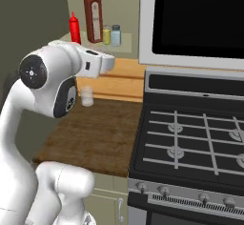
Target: Put the shaker and condiment bottle from the counter next to their counterparts in the cabinet.
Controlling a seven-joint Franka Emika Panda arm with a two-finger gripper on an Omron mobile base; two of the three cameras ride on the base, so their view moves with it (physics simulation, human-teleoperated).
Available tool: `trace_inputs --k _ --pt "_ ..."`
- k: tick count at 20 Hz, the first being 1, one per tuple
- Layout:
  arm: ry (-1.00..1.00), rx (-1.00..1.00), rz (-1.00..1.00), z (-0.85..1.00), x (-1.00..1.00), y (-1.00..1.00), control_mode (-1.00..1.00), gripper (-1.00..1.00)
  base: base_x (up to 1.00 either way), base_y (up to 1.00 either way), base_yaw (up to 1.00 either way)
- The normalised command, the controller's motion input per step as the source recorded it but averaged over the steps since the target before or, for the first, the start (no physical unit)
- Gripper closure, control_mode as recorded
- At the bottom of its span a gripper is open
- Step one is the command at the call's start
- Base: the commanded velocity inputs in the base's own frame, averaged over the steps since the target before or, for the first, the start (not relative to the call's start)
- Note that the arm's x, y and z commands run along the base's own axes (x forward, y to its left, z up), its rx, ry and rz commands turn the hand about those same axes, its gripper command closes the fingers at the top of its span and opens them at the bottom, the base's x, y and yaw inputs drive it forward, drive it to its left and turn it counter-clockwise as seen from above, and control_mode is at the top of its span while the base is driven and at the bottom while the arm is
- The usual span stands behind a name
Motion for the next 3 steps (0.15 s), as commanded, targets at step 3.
trace_inputs --k 3 --pt "0.00 0.00 0.28 0.18 -1.00 -0.10 -1.00 -1.00 0.00 0.00 0.00"
